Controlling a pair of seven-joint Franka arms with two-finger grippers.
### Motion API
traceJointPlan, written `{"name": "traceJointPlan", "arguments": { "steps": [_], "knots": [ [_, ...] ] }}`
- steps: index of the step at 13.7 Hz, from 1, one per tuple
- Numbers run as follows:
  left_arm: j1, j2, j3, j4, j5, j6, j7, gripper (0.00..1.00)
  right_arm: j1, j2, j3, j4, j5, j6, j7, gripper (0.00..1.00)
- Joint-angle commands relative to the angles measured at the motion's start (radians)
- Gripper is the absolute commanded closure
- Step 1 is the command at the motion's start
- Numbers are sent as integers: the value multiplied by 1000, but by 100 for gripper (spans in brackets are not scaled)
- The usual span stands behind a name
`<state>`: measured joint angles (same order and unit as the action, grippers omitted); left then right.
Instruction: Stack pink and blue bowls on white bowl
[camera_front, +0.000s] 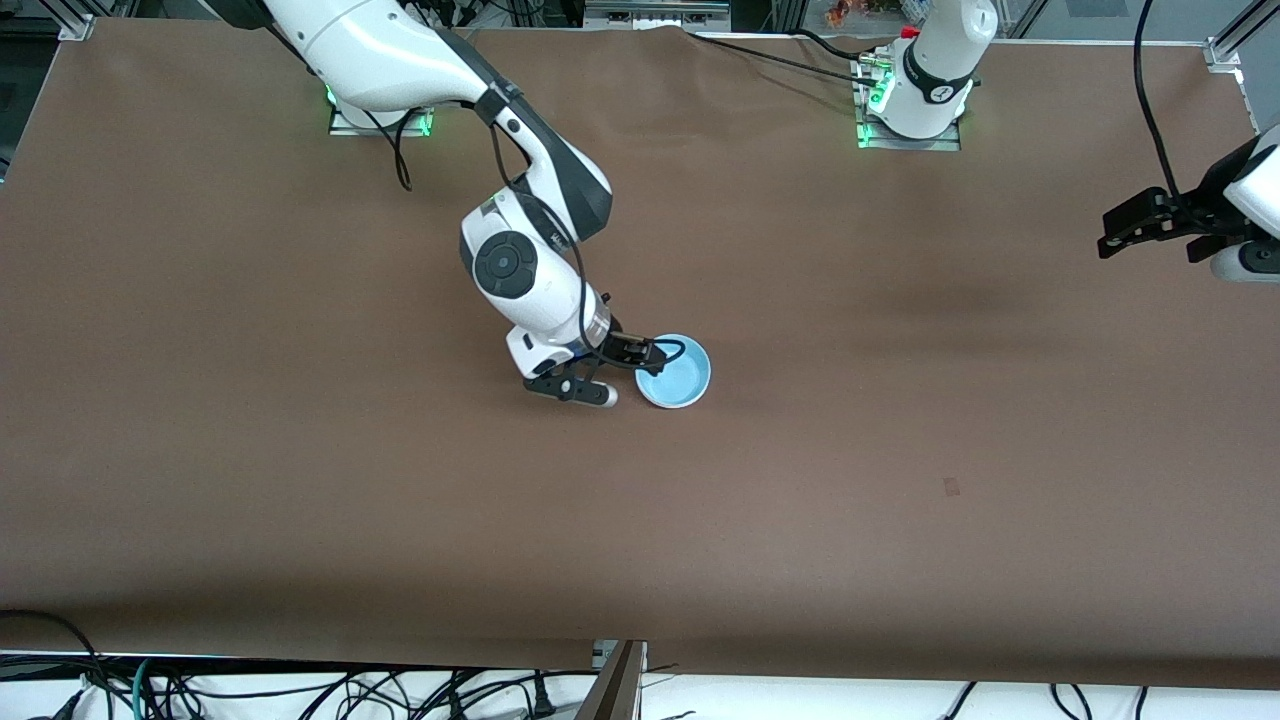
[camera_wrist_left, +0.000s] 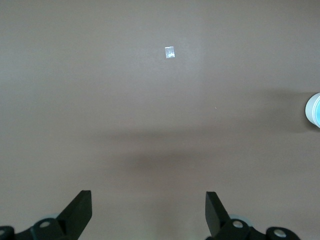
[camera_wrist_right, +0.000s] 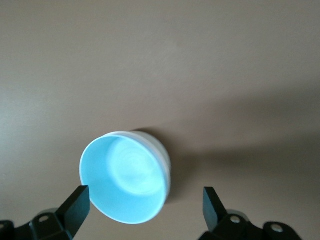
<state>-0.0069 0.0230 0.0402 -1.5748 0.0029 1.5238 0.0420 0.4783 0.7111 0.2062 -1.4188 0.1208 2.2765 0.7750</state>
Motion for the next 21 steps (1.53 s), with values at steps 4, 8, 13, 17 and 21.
{"name": "traceJointPlan", "arguments": {
  "steps": [4,8,13,17,21],
  "knots": [
    [-8,15,-9,30,6,-31,6,0,-167,-77,2,92,-70,-372,-371,0],
    [-11,20,-26,33,6,-34,6,0,-260,-143,2,92,-96,-531,-552,0],
    [-10,12,-33,38,8,-34,4,0,-391,-277,-31,55,-156,-672,-718,0],
    [-10,11,-36,38,8,-34,4,0,-451,-390,-33,14,-167,-728,-721,0],
    [-10,9,-48,38,9,-36,2,0,-501,-522,-33,12,-214,-783,-715,0]
  ]
}}
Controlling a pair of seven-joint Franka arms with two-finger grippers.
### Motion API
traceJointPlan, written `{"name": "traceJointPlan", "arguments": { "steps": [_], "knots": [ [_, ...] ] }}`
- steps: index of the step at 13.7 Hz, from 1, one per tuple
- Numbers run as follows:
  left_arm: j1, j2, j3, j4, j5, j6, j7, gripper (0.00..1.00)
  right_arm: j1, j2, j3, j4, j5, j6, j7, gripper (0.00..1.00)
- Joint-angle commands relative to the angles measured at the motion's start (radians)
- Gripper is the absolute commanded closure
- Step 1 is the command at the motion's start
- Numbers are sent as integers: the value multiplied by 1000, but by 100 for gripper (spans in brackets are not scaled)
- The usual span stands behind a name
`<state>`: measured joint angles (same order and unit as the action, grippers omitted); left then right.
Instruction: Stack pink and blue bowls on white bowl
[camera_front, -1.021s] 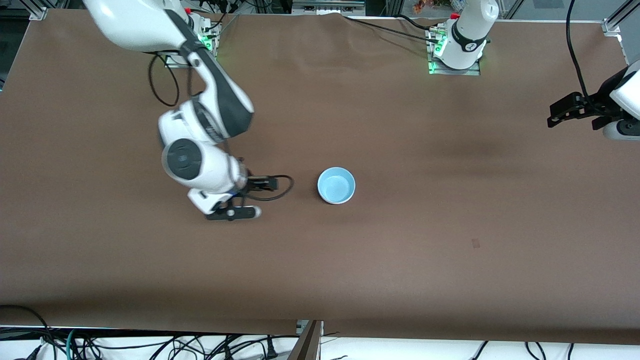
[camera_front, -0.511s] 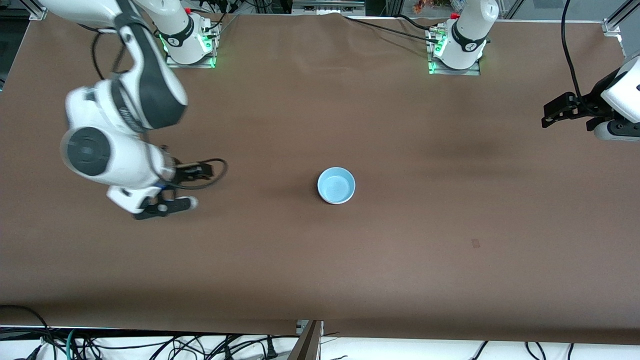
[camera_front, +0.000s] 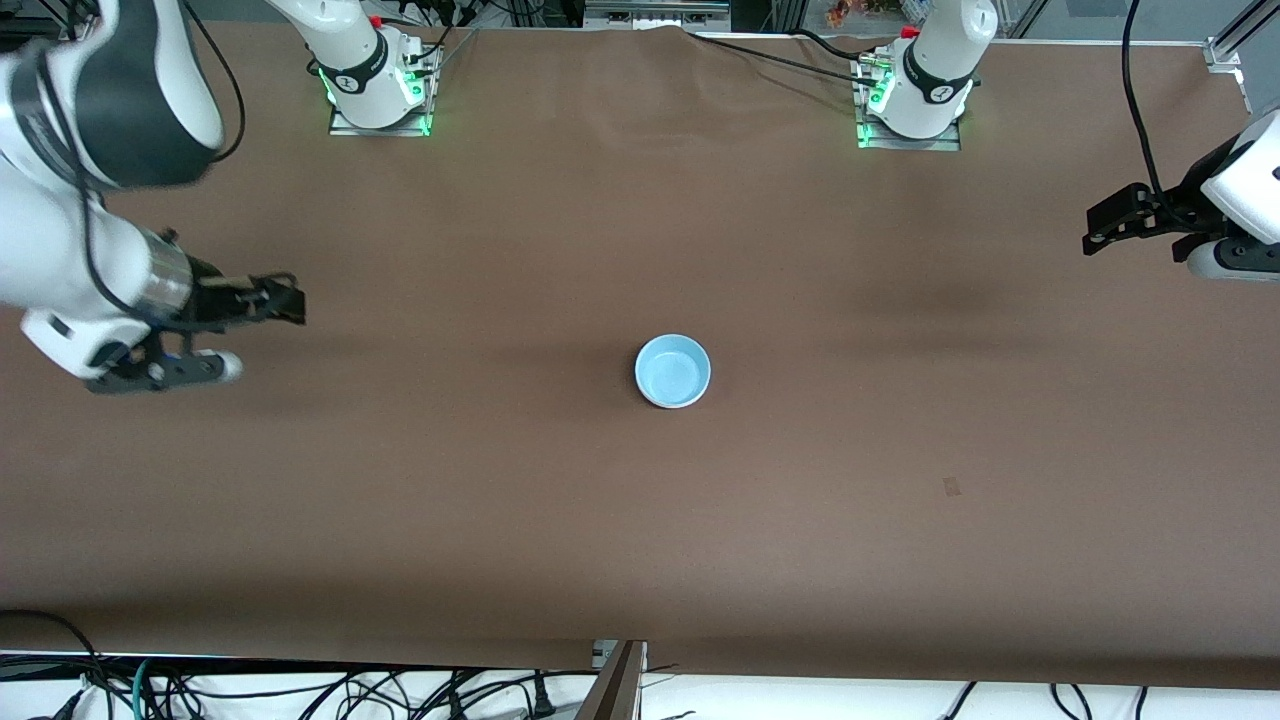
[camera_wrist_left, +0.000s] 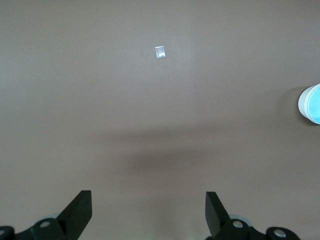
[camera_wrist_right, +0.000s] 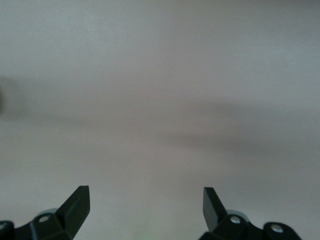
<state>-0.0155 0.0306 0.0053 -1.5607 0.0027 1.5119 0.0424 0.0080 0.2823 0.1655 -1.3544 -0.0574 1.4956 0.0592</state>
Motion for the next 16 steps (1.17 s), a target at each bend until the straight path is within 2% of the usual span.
{"name": "traceJointPlan", "arguments": {
  "steps": [1,4,6,8,11,16],
  "knots": [
    [-1,2,-13,24,11,-24,2,0,-40,-113,8,-52,-60,-2,1,0],
    [-1,2,-13,24,10,-25,4,0,-85,-161,6,-57,-65,-15,-7,0],
    [2,2,-11,25,10,-24,5,0,-91,-201,8,-119,-65,-29,-16,0],
    [2,2,-8,46,8,-25,5,0,-92,-209,8,-129,-64,-46,-115,0],
    [2,3,-8,47,10,-25,4,0,-105,-218,5,-129,-56,-123,-116,0],
    [2,5,-8,47,8,-25,4,0,-106,-213,5,-127,-52,-124,-113,0]
  ]
}}
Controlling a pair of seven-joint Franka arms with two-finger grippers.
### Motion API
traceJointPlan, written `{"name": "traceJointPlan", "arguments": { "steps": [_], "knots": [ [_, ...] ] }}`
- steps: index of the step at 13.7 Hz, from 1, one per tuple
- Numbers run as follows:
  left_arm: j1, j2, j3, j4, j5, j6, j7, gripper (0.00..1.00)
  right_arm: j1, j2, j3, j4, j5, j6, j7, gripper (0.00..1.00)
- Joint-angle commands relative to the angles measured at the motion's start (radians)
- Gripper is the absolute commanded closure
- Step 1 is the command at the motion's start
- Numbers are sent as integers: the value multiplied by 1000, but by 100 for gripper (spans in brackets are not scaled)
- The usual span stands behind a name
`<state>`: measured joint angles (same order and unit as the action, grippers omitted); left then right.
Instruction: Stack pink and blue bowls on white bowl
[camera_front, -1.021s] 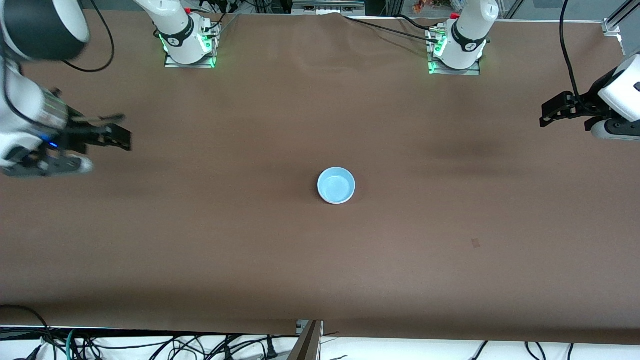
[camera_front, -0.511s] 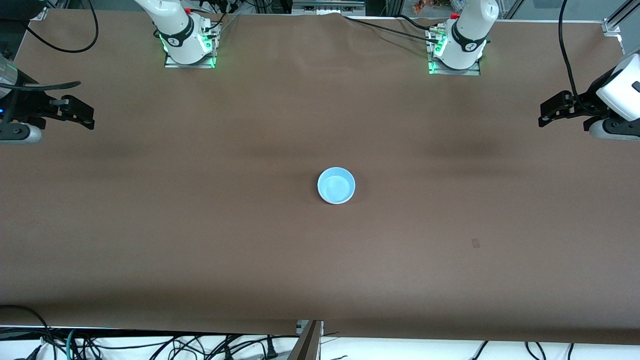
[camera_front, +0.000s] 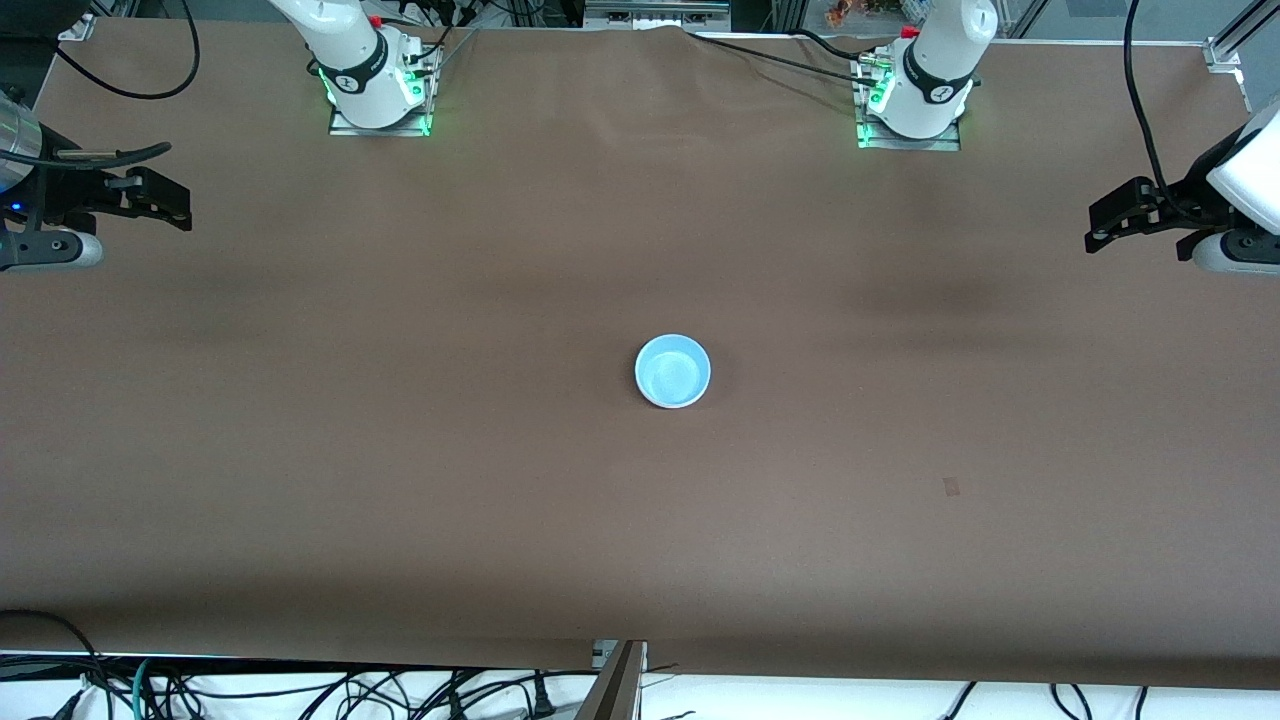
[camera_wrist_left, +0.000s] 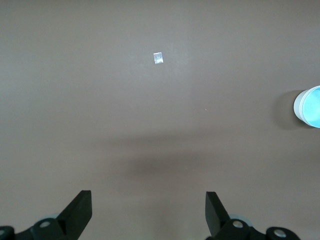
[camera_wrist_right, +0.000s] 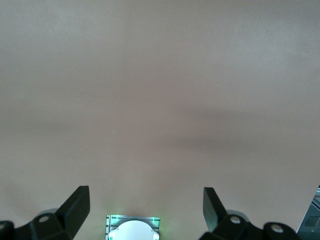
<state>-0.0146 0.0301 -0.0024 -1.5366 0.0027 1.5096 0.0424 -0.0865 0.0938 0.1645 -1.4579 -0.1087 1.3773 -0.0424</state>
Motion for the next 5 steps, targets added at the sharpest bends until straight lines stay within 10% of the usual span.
{"name": "traceJointPlan", "arguments": {
  "steps": [1,5],
  "knots": [
    [1,5,-1,23,8,-23,4,0,-12,-23,4,-21,20,-6,-11,0],
    [1,4,-1,23,8,-23,4,0,-12,-23,-7,-18,32,-6,-11,0]
  ]
}}
